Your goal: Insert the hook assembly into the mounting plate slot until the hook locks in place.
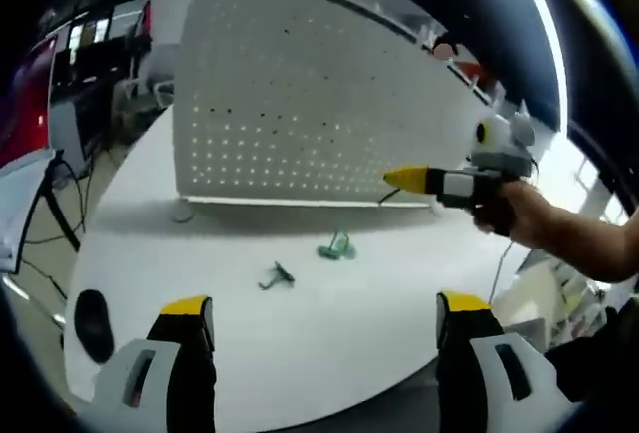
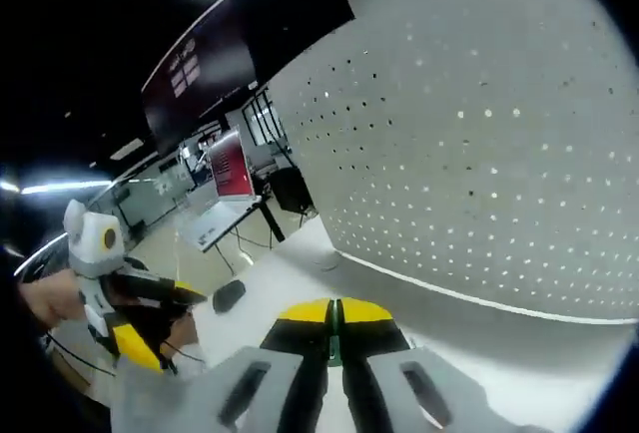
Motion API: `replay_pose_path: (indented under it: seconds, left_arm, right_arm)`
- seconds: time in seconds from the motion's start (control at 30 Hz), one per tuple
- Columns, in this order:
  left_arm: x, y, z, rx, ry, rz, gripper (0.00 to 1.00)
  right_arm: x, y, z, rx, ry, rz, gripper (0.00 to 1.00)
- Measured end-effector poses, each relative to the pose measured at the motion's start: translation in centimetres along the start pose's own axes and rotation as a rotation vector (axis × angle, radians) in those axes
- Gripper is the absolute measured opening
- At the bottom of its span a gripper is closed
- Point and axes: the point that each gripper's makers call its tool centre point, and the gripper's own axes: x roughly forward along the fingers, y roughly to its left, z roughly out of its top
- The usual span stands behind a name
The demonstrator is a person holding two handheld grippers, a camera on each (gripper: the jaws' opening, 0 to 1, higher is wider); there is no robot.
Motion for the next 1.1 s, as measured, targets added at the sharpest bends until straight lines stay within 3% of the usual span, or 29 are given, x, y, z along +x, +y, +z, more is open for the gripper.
replay_pose_path:
  seconds: [0.13,0.27,0.53,0.63,0.67,0.8,1.1]
  left_arm:
    - [0.6,-1.0,0.7,-0.040,-0.017,-0.032,0.83]
    - [1.1,-2.0,0.7,0.004,0.003,-0.046,0.62]
    - [2.1,-3.7,1.4,-0.053,-0.007,-0.105,0.54]
    - [2.2,-5.5,2.4,-0.159,-0.046,-0.198,0.57]
    - [2.3,-5.4,2.4,-0.163,-0.044,-0.195,0.57]
    - [2.5,-5.5,2.5,-0.118,-0.036,-0.187,0.49]
    - [2.8,-7.6,2.6,-0.160,-0.036,-0.263,0.25]
  right_arm:
    - [-0.9,2.1,0.6,0.049,-0.071,0.009,0.00]
    - [-1.6,3.6,0.7,0.078,-0.118,0.009,0.00]
    - [-2.3,5.3,0.4,0.123,-0.172,0.008,0.00]
    - [-2.9,5.9,0.8,0.167,-0.222,0.023,0.00]
    - [-3.0,5.9,0.7,0.168,-0.224,0.019,0.00]
    - [-3.6,6.3,1.1,0.170,-0.265,0.008,0.00]
    - [-4.7,7.7,2.0,0.131,-0.345,0.025,0.00]
